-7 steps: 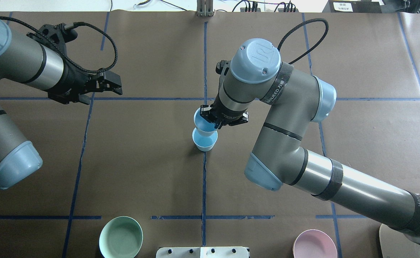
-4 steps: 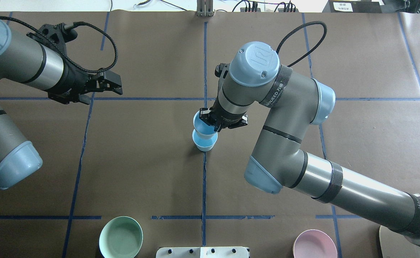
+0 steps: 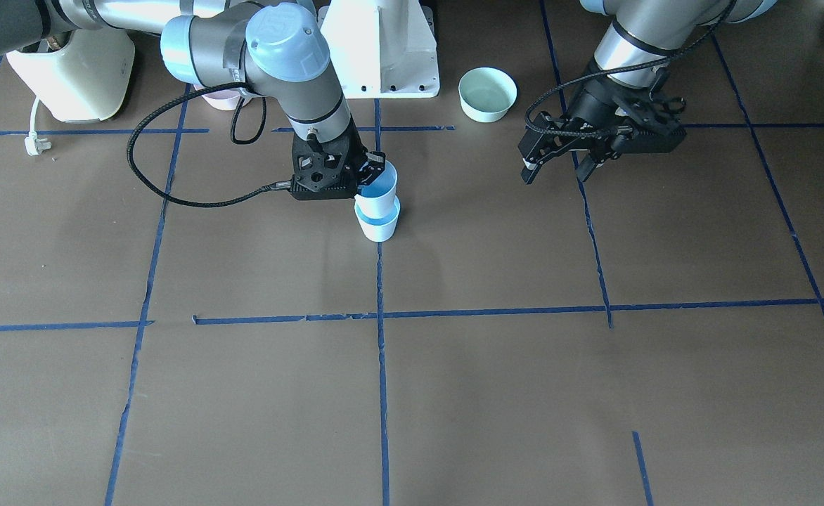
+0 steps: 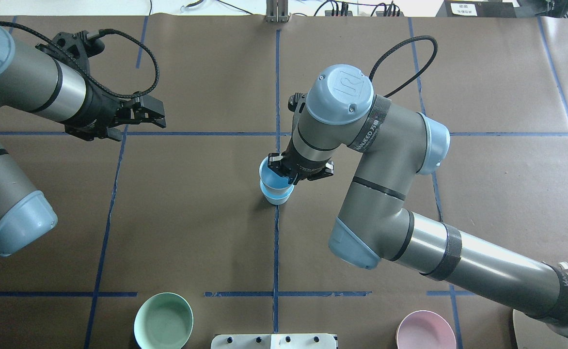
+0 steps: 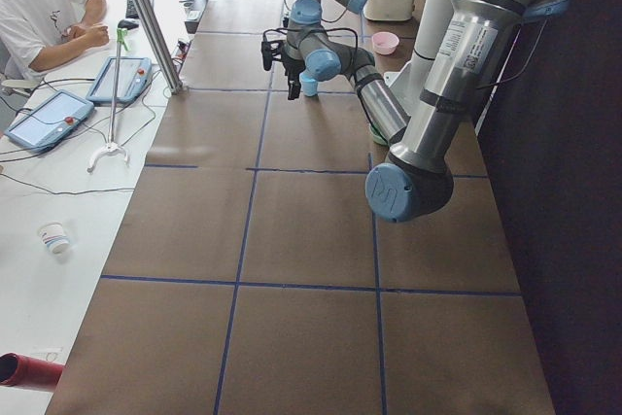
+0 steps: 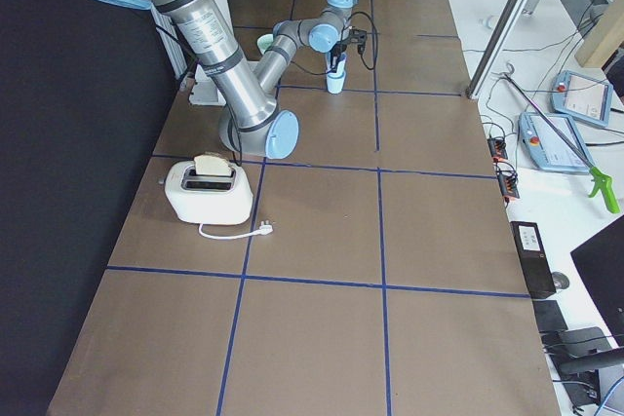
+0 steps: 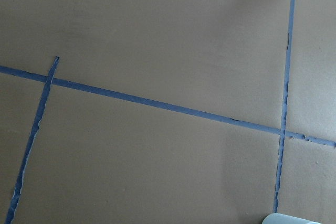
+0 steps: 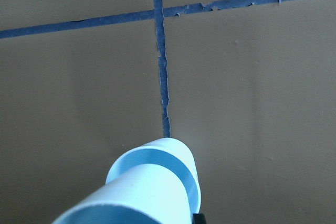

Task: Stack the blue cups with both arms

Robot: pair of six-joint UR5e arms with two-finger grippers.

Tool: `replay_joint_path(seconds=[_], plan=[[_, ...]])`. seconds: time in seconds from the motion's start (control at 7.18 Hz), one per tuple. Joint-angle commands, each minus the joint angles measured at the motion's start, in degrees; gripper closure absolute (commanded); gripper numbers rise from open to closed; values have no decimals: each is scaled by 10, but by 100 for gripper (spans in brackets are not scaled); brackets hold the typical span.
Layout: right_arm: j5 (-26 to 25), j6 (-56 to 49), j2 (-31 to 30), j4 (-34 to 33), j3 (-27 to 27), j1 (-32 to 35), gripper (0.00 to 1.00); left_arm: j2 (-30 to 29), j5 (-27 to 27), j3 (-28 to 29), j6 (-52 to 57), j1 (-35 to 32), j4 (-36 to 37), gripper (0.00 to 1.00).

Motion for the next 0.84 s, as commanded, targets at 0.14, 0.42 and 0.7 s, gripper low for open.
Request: replay_joint_path(seconds=[0.14,0.42,0.7], plan=[[-5,0,-1,-1,7,-1,1,1,1,1,0,0,0,0],[4,-10,-102,-16,146,42,0,38,-2,1,59,-1,-2,0],[81,-136,-188,-17,169,170,0,89,-34,2,186,-57,-1,0]])
